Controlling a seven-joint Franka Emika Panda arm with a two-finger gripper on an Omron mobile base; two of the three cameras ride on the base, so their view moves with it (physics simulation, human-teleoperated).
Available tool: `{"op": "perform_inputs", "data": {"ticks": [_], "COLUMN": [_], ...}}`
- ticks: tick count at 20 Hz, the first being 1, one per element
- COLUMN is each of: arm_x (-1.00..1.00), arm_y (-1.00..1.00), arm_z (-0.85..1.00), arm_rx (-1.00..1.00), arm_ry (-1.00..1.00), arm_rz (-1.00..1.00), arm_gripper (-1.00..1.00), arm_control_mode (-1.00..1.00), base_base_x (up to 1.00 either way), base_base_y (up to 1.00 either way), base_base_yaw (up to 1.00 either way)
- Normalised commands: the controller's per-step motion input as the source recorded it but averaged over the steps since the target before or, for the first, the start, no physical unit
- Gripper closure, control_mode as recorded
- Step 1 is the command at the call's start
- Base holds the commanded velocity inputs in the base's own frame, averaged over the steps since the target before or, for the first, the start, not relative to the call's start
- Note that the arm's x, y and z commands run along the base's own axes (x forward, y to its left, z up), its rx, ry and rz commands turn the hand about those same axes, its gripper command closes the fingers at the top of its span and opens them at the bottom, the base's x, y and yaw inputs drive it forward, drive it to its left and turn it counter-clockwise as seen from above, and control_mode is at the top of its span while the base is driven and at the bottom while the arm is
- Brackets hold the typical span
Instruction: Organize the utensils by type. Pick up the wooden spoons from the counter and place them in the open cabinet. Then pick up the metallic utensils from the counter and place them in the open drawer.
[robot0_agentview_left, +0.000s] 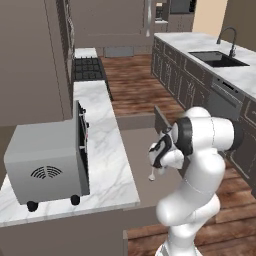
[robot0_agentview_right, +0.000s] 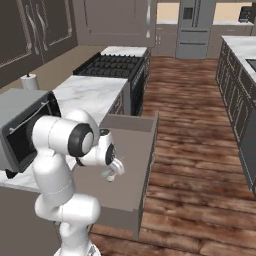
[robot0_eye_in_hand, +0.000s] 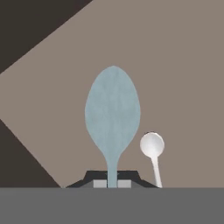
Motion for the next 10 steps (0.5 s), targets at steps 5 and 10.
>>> {"op": "perform_inputs", "data": {"ticks": [5, 10], "arm_x": [0.19, 0.24], "arm_y": [-0.03, 0.0], "arm_z": [-0.4, -0.36], "arm_rx": [0.0, 0.0], "arm_ry": [-0.04, 0.0], "arm_rz": [-0.03, -0.05], "arm_gripper": [1.0, 1.0], "arm_control_mode": [-1.0, -1.0], "base_base_x": [0.0, 0.0], "base_base_y": [0.0, 0.0], "base_base_yaw": [0.0, 0.0]}}
